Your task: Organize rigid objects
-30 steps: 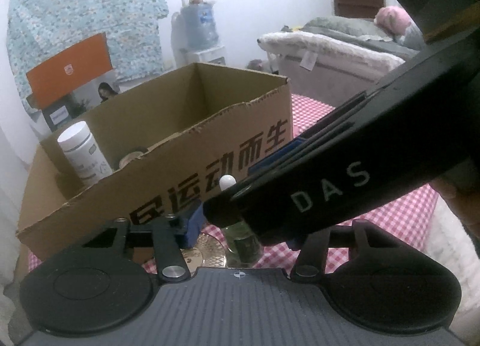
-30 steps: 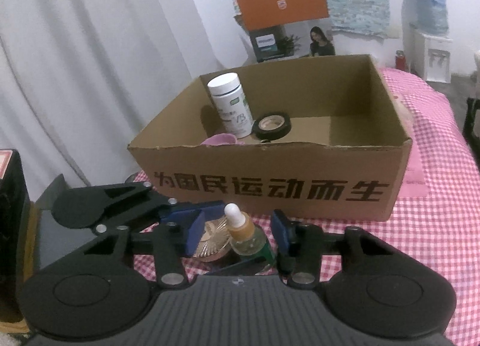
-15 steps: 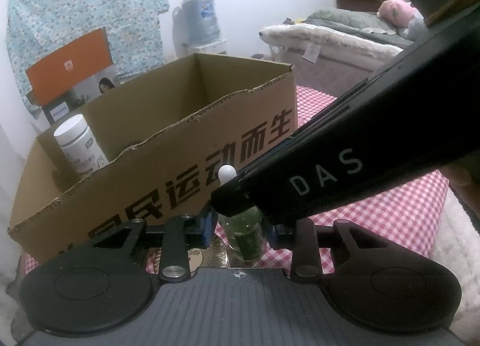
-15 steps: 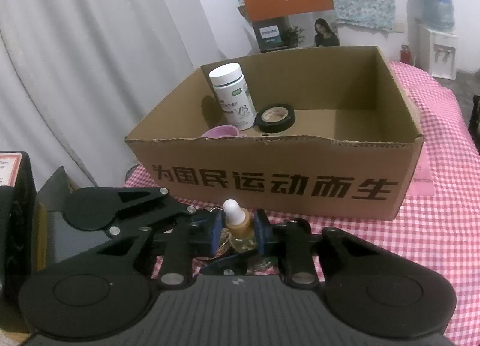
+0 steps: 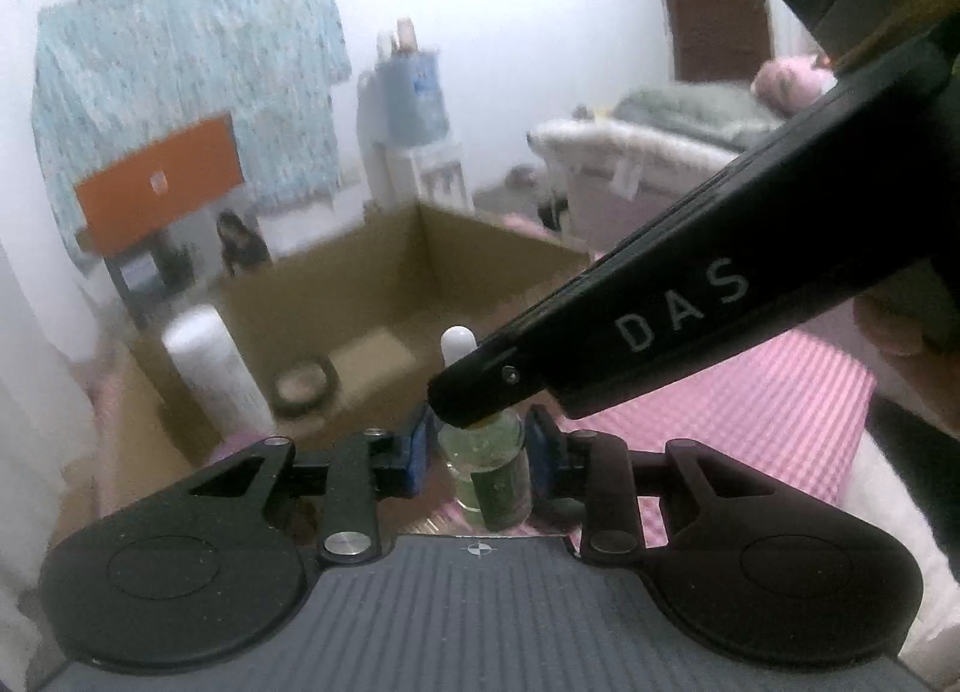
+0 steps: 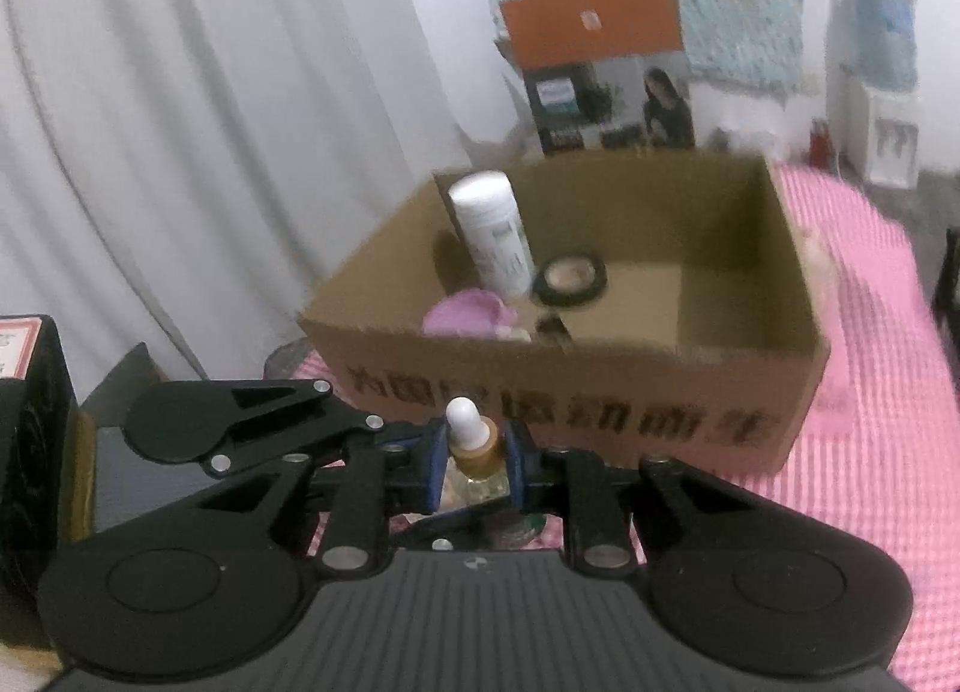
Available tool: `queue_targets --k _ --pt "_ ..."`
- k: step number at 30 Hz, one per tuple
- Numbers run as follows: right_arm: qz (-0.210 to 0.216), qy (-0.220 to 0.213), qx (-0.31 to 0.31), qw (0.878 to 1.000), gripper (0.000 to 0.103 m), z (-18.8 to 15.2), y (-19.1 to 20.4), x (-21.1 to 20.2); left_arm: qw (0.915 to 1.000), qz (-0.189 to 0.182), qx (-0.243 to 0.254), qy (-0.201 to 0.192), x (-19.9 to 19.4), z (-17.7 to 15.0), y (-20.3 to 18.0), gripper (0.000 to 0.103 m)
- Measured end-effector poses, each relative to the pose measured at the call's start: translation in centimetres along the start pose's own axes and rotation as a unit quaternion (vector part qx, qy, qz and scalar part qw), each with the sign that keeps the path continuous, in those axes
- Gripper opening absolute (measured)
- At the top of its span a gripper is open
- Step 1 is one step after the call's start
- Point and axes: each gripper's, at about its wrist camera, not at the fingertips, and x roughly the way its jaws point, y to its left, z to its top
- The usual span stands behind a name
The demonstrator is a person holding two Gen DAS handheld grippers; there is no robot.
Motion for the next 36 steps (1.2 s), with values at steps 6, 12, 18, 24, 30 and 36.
queue_targets --k 6,12,18,24,30,36 --pt "0.015 -0.035 -0.053 0.998 0.022 3.7 1.8 -2.7 0.9993 -0.003 -0.004 -0.036 -1.7 3.7 2.3 0.027" --pt "0.029 -0.046 -0.061 0.997 0.017 8.6 1.2 -2.5 0.9985 0.004 -0.014 -0.052 0.8 6.8 4.5 0.025" --pt "0.022 -0.037 -0.048 0.998 0.014 12.2 -1.2 0.0 0.9984 0.001 -0.036 -0.043 4.2 8.4 6.3 0.018" --pt "0.019 -0.043 -0.02 0.999 0.013 12.9 -3.7 0.3 0.9982 -0.02 -0.055 -0.011 5.1 7.7 6.3 0.019" --pt "0.019 -0.067 -0.007 0.998 0.017 11.2 -4.6 -3.0 0.9987 -0.05 -0.014 -0.001 3.6 6.7 4.2 0.053" --pt "0.025 -0.067 0.067 0.995 0.061 7.1 -6.9 -5.4 0.9969 -0.07 -0.028 0.022 2.0 4.7 3.6 0.069"
